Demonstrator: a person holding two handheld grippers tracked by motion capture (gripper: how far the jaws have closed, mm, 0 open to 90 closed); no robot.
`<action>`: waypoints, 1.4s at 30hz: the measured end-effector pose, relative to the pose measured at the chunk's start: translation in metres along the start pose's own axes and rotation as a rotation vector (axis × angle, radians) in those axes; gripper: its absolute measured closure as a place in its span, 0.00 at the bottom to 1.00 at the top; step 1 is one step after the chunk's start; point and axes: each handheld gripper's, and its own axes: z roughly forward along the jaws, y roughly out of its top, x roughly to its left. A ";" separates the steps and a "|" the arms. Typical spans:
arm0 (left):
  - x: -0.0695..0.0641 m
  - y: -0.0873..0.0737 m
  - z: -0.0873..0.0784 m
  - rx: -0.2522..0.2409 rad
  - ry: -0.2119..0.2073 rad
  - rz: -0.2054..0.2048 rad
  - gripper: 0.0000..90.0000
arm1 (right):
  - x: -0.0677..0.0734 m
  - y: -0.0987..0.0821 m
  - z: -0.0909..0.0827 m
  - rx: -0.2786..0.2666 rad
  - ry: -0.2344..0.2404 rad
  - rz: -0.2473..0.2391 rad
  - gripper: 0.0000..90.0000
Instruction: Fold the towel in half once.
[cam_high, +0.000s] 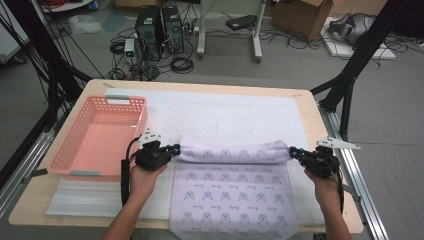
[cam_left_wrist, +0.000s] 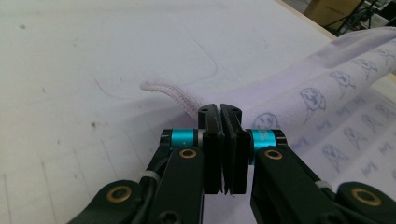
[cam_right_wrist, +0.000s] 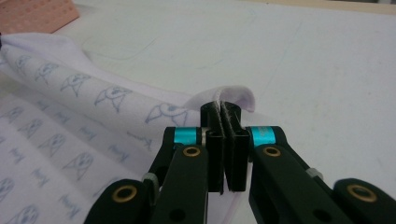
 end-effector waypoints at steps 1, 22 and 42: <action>-0.002 -0.006 -0.003 -0.001 -0.005 0.001 0.97 | 0.002 -0.003 -0.002 0.002 0.002 -0.004 0.99; -0.008 -0.025 -0.011 0.009 -0.018 -0.021 0.53 | 0.024 -0.047 -0.018 0.078 -0.055 -0.004 0.70; 0.005 -0.025 0.024 0.051 0.008 -0.025 0.90 | 0.011 -0.015 0.050 0.194 -0.081 -0.053 0.93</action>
